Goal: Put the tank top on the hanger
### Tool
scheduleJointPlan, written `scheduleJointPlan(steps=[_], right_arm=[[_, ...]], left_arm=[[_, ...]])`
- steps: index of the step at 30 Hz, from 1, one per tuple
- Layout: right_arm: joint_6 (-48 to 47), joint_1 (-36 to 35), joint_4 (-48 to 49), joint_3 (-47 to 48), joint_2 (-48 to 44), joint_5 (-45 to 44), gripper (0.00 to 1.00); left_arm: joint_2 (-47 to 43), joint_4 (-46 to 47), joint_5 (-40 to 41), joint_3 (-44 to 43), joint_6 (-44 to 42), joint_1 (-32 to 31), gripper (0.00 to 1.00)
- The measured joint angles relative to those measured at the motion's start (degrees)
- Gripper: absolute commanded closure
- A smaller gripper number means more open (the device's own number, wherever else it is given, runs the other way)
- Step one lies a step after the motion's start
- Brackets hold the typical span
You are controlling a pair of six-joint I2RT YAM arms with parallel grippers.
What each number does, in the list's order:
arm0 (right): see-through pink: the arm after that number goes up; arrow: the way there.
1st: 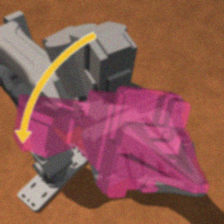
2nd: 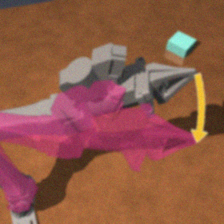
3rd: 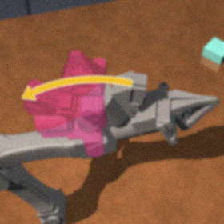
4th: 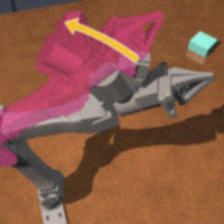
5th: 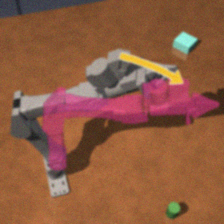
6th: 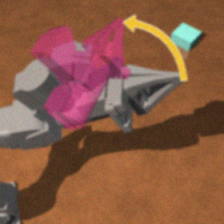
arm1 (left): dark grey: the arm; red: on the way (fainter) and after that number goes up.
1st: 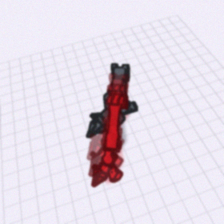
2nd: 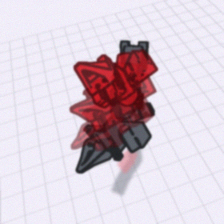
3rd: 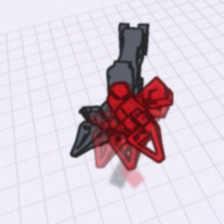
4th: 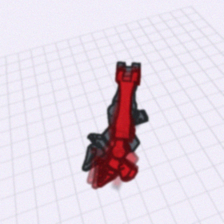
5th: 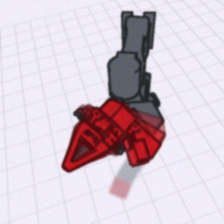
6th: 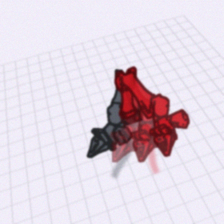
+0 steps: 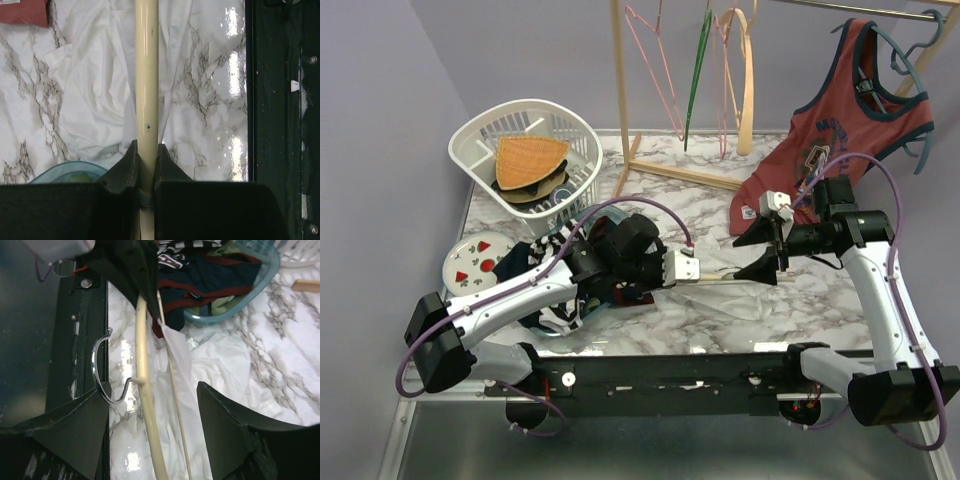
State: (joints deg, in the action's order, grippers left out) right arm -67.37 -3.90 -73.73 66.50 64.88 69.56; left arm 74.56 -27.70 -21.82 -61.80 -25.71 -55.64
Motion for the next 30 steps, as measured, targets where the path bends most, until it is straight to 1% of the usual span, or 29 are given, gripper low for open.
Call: scheduleJointPlan(steps=[2, 7, 10, 13, 15, 19, 25, 30], right_arm=[[5.2, 0.7, 1.9, 2.2, -1.0, 0.0, 0.16], [16.9, 3.5, 6.8, 4.9, -4.2, -1.3, 0.16], [24.7, 6.0, 12.1, 4.0, -6.4, -4.1, 0.16], [30.0, 7.6, 16.2, 1.8, -8.9, -8.1, 0.17], [30.6, 7.8, 17.0, -0.1, -10.7, -10.4, 0.18], [27.6, 7.8, 15.5, -3.1, -12.1, -14.7, 0.26], [23.2, 7.8, 13.7, -10.7, -11.1, -22.2, 0.28], [22.6, 7.2, 14.9, -15.8, -9.2, -27.4, 0.3]], left_arm=[[-0.8, -0.1, 0.4, 1.8, -0.6, -0.1, 1.0], [-0.9, -0.3, 1.9, 3.3, -1.0, -0.3, 1.0], [-0.9, 0.2, 2.4, 3.3, -0.2, -0.3, 1.0], [-0.9, 1.4, 2.5, 3.3, 2.4, 0.2, 1.0], [-0.9, 2.8, 2.4, 3.3, 4.9, 0.9, 1.0], [-0.3, 4.5, 1.7, 2.3, 10.8, 3.7, 1.0], [1.1, 7.9, 0.6, 0.6, 19.9, 8.7, 1.0], [1.9, 10.1, -1.6, 0.5, 24.8, 10.3, 1.0]])
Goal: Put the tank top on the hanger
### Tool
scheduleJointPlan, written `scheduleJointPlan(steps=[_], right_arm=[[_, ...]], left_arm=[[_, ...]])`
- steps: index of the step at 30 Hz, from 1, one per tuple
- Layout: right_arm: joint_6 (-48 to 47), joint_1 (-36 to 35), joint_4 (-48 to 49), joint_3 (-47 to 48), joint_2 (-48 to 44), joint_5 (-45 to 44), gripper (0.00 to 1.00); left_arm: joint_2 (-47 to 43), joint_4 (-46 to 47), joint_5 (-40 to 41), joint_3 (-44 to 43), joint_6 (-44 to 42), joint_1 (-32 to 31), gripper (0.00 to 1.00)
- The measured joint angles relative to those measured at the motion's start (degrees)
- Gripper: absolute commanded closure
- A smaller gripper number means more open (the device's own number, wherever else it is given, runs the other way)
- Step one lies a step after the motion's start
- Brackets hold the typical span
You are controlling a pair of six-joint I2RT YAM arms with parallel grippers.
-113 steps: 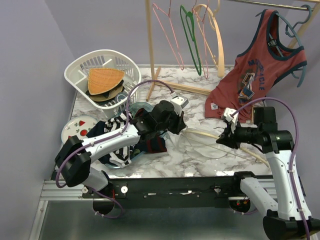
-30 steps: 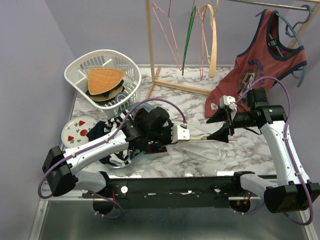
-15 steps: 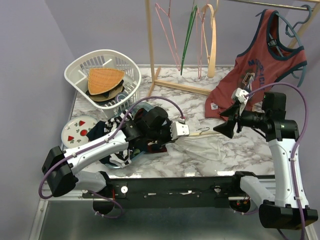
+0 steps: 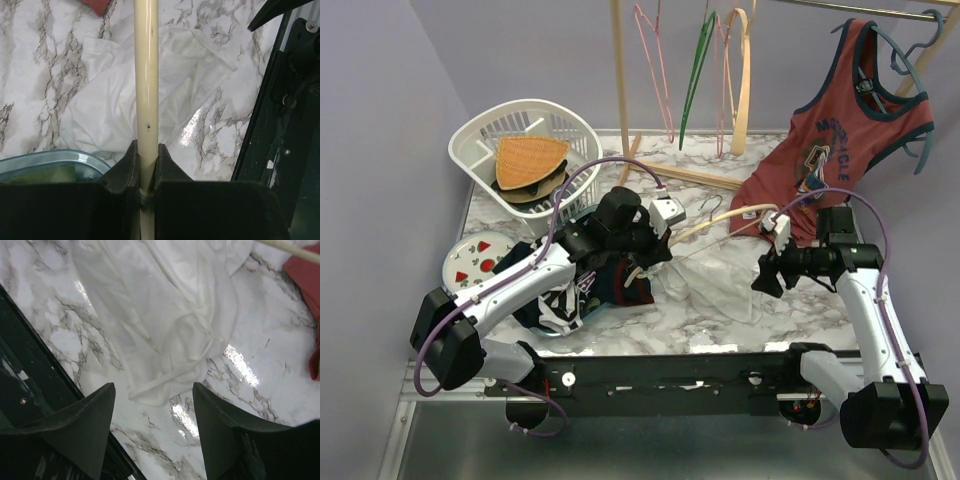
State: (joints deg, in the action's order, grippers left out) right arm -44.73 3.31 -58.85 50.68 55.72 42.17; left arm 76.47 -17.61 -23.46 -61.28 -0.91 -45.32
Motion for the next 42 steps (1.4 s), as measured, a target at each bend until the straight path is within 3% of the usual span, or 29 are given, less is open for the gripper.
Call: scheduleJointPlan(steps=[13, 22, 37, 40, 42], right_arm=[[9.3, -11.6, 15.8, -8.6, 12.8, -19.5, 0.34], [11.8, -15.2, 20.2, -8.6, 18.3, -24.0, 0.57], [12.2, -16.2, 20.4, -8.5, 17.5, -32.2, 0.57], [12.1, -16.2, 20.4, -8.6, 17.4, -32.9, 0.64], [12.2, -16.2, 20.4, -8.7, 17.4, -33.1, 0.75]], left_arm=[[1.3, 2.2, -2.7, 0.0, 4.7, 0.6, 1.0], [2.0, 2.4, -2.7, 0.0, 6.7, 1.4, 1.0], [2.0, 3.0, -2.6, 0.0, 7.0, 2.5, 1.0], [2.0, 3.0, -2.6, 0.0, 7.0, 2.6, 1.0], [2.0, 3.0, -2.6, 0.0, 7.0, 2.6, 1.0]])
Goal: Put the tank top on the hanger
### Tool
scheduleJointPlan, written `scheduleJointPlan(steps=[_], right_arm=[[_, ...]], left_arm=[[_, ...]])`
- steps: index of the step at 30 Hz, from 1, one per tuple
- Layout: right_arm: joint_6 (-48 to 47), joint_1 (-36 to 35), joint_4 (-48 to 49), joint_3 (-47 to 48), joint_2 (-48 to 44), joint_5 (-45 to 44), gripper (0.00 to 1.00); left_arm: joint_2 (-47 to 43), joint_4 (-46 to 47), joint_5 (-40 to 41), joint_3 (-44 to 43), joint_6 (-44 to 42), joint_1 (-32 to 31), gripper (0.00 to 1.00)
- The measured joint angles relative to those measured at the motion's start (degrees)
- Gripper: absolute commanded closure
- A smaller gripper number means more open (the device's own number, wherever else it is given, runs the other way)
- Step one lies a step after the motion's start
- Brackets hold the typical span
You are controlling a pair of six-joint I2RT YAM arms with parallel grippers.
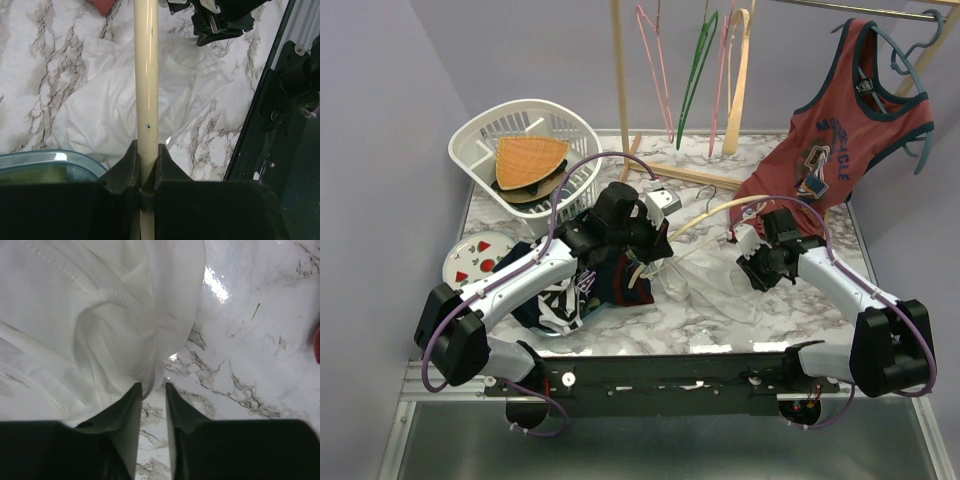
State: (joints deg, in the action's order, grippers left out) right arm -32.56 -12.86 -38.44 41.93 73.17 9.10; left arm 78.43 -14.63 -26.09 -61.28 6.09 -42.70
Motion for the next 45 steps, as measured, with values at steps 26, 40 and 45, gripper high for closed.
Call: scheduleJointPlan(steps=[26, 40, 45], right_arm=[[-2.0, 23.4, 0.5, 6.4, -11.2, 6.6, 0.99], [0.6, 27.9, 2.4, 20.9, -4.0, 13.3, 1.0], [1.1, 27.9, 2.3, 23.7, -3.2, 13.7, 0.99]], left_arm=[[-4.2, 2.3, -2.4, 1.6, -2.3, 1.5, 1.0], [-5.3, 3.0, -9.8, 2.1, -6.9, 1.5, 1.0], [-5.3, 2.7, -10.1, 2.1, -7.4, 1.5, 1.0]])
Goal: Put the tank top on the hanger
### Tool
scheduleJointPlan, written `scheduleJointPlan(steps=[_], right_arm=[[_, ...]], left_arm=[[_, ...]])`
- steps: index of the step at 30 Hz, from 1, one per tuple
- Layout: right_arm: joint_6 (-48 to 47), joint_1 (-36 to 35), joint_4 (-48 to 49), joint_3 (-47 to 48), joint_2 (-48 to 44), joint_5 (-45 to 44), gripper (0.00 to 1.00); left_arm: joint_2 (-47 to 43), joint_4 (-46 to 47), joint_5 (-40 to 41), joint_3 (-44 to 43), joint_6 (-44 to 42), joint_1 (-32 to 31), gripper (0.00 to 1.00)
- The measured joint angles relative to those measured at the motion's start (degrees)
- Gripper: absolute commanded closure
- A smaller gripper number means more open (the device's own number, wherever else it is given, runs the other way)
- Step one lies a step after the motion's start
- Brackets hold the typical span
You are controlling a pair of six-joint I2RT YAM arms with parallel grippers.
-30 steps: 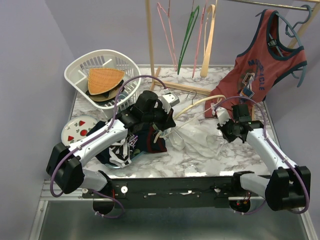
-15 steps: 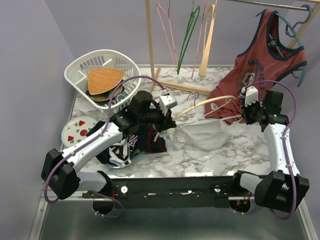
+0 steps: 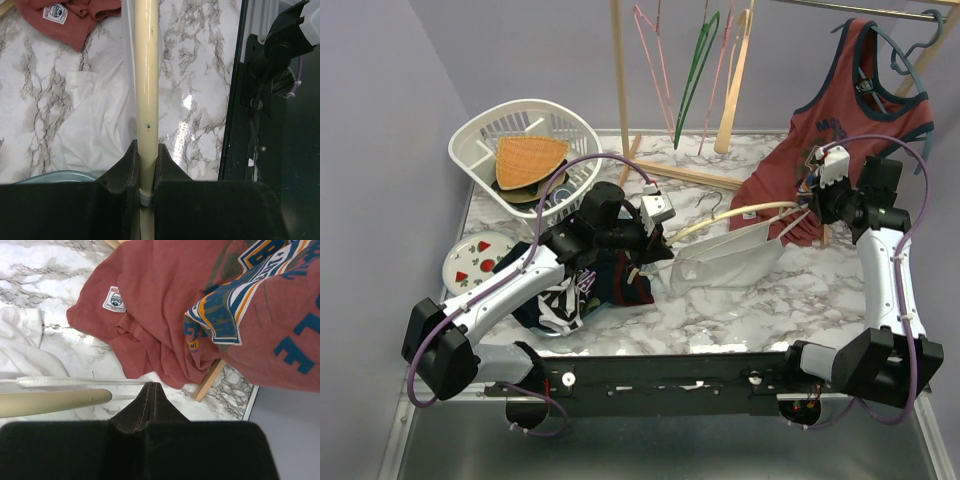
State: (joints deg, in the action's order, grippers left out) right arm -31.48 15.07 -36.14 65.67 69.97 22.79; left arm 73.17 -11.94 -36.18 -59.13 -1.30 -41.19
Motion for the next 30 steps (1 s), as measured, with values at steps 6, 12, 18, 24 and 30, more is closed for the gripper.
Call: scheduleJointPlan(steps=[6, 12, 18, 24, 30], right_arm=[[0.0, 0.0, -0.1, 1.4, 0.0, 0.5, 0.99], [-0.1, 0.0, -1.5, 2.4, 0.0, 2.0, 1.0], [-0.7, 0.0, -3.9, 2.7, -2.5, 4.5, 1.0], [-1.8, 0.0, -8.2, 3.0, -4.8, 9.1, 1.0], [-2.4, -0.6, -12.9, 5.1, -5.5, 15.5, 1.0]], left_arm=[[0.1, -0.6, 0.0, 0.0, -0.4, 0.0, 1.0], [0.8, -1.0, 0.4, 0.0, -0.5, 0.0, 1.0], [1.1, -1.1, 1.9, 0.0, -0.7, 0.0, 1.0], [1.6, -1.1, 2.3, 0.0, -0.7, 0.0, 1.0], [2.8, -1.1, 1.0, 0.0, -0.7, -0.3, 1.0]])
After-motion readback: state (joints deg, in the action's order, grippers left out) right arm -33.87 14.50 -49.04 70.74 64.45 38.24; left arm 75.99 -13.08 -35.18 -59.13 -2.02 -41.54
